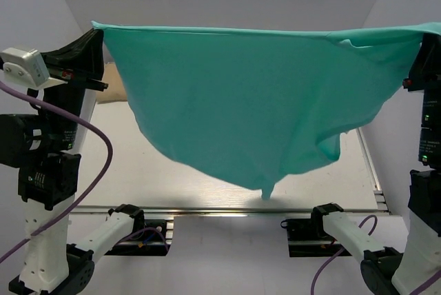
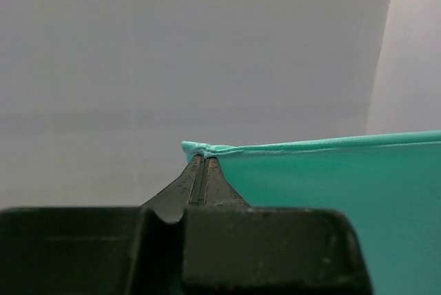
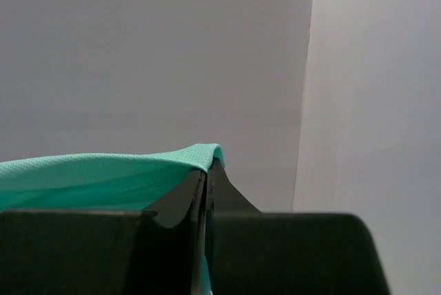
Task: Fold and stack the t-shirts
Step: Flatten out the tshirt, then fold the flattened tshirt in 1/3 of the way
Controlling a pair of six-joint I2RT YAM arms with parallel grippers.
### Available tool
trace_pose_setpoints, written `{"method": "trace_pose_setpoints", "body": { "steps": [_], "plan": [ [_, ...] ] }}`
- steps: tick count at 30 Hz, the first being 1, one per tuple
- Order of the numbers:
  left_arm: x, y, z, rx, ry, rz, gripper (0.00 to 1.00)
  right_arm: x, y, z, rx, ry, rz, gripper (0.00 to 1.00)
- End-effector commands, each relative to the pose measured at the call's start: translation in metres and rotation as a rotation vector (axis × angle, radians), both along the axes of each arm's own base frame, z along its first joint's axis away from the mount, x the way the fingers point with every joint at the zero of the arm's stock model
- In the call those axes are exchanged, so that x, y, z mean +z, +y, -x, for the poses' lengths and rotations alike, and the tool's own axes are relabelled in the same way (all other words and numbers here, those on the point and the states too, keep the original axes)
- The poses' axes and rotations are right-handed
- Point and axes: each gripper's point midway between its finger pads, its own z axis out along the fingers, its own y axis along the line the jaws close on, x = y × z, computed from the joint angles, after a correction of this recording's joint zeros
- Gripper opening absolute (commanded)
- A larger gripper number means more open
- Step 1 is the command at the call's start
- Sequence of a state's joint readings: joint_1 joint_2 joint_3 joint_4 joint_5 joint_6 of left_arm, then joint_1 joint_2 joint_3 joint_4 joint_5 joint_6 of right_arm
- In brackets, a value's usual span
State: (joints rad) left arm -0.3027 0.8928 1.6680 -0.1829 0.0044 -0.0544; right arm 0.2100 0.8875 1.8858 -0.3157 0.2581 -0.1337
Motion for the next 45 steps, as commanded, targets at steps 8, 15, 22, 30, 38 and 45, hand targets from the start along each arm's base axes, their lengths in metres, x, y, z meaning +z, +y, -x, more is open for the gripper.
{"method": "trace_pose_setpoints", "body": {
  "steps": [8,15,22,30,38,45],
  "plan": [
    [-0.097,-0.004,-0.122,0.151,0.308,0.021,0.0,-0.072,-0.011,-0.137,-0.199,0.232,-0.057,0.0],
    [-0.243,-0.006,-0.244,0.332,0.643,0.009,0.0,-0.254,0.026,-0.295,-0.179,0.658,-0.005,0.0],
    [-0.42,-0.011,-0.357,0.492,0.958,-0.119,0.0,-0.411,0.066,-0.388,-0.023,1.027,-0.016,0.0],
    [-0.517,-0.03,-0.443,0.432,1.065,-0.139,0.0,-0.524,0.084,-0.458,0.085,1.205,-0.031,0.0],
    [-0.542,-0.033,-0.469,0.387,1.046,-0.112,0.0,-0.558,0.094,-0.482,0.178,1.185,-0.058,0.0],
    [-0.517,-0.028,-0.461,0.372,1.018,-0.086,0.0,-0.544,0.083,-0.468,0.166,1.209,-0.119,0.0]
  ]
}}
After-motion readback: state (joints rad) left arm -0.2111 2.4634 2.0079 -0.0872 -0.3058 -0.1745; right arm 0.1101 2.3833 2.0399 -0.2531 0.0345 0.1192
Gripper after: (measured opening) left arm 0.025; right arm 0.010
